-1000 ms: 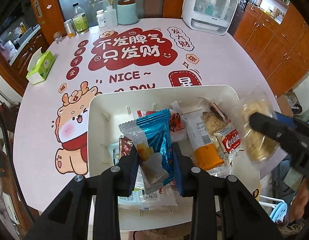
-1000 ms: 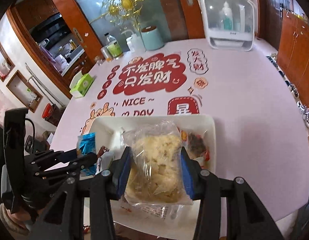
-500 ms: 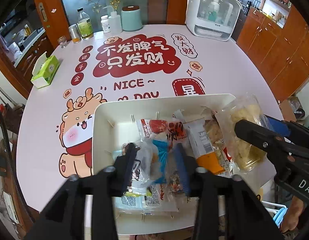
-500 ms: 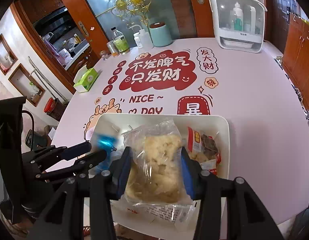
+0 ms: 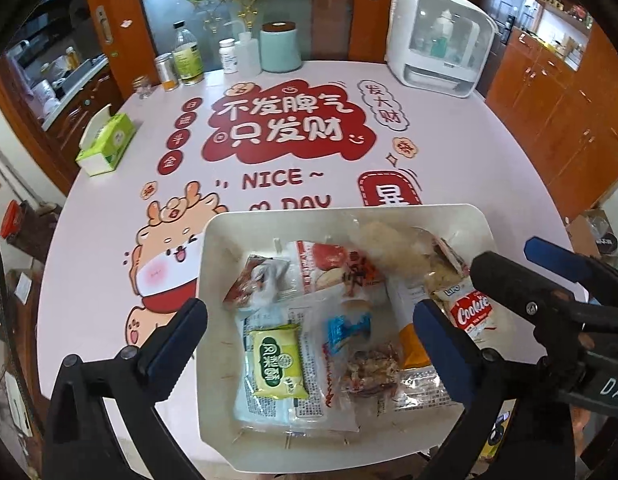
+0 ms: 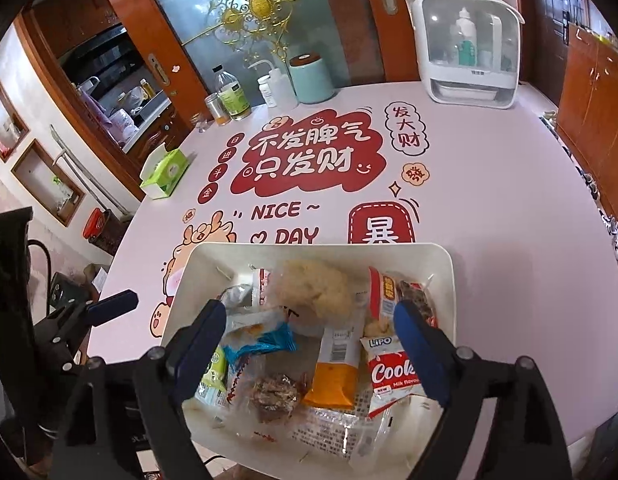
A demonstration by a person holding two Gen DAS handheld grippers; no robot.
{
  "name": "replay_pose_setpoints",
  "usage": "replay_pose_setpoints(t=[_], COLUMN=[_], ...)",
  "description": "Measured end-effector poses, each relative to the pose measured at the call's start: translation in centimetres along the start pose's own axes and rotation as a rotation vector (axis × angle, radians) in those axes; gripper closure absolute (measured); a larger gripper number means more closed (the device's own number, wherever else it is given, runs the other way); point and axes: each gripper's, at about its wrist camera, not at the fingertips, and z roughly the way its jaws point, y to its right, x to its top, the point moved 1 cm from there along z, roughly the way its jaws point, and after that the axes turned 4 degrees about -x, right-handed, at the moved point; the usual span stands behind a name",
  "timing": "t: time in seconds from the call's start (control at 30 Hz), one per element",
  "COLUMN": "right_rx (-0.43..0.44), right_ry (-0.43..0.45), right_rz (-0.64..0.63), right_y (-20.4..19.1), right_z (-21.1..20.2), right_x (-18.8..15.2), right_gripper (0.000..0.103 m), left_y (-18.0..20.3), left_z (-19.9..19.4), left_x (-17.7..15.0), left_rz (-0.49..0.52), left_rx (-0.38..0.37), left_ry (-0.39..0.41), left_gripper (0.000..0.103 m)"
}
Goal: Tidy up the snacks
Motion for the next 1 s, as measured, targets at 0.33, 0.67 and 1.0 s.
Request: replay_pose_setpoints(t=[0.33, 0.67, 1.0], right_rx=[-0.004, -0.011, -0.031], right_ry=[0.023, 0.084, 0.092], right_rz=[-0.016, -0.029, -0.021], right_y=[0.2, 0.3, -0.3], right_z=[-0.9, -3.0, -3.6], right_x=[-1.3, -2.3, -2.3], right_gripper=[0.016, 0.016, 0.016], left_y=[0.1, 0.5, -1.0], left_z=[-1.7, -3.5, -4.7], left_x=[-1.9, -3.3, -2.8], left_rz=[-0.061, -0.093, -0.109], left_rx=[0.012, 0.029, 0.034], left_ry=[0.023, 0.053, 0.065], left_gripper=[0.001, 0.001, 0.001])
